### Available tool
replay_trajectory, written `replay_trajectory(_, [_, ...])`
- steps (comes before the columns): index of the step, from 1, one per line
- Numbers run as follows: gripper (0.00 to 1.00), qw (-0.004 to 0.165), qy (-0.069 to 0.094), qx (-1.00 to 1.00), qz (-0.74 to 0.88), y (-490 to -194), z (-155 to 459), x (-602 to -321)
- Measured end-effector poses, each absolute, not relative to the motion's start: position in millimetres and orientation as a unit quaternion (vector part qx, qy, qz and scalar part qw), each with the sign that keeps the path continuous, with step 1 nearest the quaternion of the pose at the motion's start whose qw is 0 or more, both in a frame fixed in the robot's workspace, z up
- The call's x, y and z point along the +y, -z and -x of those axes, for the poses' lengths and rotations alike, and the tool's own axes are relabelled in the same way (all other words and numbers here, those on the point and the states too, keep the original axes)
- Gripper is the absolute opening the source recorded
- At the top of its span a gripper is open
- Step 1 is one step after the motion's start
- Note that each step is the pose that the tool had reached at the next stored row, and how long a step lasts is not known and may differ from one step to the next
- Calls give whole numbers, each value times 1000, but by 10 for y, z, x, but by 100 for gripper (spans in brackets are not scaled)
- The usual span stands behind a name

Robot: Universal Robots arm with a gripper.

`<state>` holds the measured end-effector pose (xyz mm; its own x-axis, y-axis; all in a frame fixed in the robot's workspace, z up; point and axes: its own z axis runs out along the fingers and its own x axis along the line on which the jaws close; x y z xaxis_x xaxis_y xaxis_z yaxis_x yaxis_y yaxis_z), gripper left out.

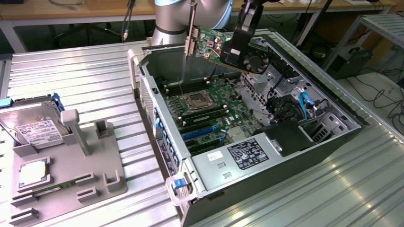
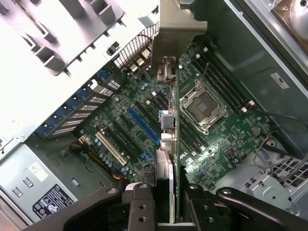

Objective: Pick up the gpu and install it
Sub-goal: 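Insert the gpu into the slot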

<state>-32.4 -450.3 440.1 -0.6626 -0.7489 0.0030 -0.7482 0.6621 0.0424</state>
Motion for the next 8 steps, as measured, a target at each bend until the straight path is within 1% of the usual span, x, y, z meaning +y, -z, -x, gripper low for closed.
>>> replay_trajectory(8, [28,10,19,-902,-432,-4401,324,-4504])
